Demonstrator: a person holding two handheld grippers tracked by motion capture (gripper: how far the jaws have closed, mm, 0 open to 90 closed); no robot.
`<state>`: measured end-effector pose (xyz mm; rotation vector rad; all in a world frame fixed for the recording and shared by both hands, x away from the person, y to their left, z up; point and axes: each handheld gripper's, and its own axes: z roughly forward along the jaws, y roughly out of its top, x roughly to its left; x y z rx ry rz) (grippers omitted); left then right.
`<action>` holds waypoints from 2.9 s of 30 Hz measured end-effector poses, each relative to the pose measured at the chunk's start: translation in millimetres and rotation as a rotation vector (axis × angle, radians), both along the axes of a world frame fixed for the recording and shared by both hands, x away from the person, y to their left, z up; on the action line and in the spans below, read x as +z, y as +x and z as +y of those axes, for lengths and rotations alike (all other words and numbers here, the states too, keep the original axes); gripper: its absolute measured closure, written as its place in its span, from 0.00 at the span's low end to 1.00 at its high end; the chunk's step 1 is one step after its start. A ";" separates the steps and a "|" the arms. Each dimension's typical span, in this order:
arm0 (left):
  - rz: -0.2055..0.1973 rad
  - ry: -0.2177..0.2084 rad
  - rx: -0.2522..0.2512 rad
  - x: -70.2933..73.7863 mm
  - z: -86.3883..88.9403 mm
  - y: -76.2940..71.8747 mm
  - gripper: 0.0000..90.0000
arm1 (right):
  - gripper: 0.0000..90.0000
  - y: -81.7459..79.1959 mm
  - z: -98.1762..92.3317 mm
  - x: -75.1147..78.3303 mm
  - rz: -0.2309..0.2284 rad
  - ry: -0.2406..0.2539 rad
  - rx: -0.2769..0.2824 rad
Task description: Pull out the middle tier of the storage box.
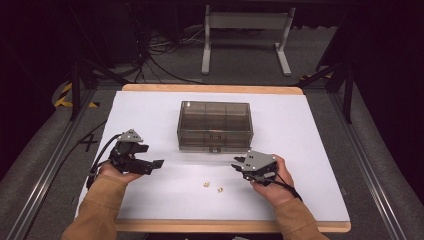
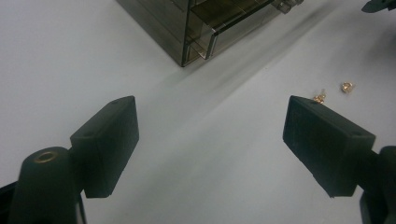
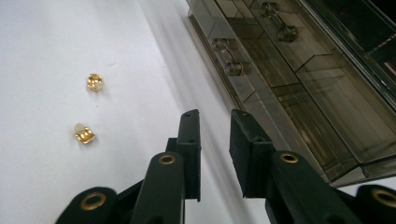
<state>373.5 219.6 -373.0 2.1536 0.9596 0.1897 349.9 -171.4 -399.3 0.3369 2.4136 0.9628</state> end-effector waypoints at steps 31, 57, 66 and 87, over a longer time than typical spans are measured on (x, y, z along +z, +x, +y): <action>0.011 0.002 0.000 -0.7 0.7 -2.6 0.21 | 0.81 16.9 -10.9 29.3 0.162 0.009 0.096; 0.007 0.002 0.013 -0.6 5.5 -4.8 0.21 | 0.81 47.1 -9.8 48.9 0.248 -0.056 0.103; 0.006 0.000 0.014 -0.5 5.8 -4.9 0.21 | 0.82 59.6 -7.0 53.7 0.278 -0.079 0.119; 0.008 0.000 0.012 0.1 6.7 -4.9 0.21 | 0.81 83.7 1.9 53.6 0.320 -0.180 0.103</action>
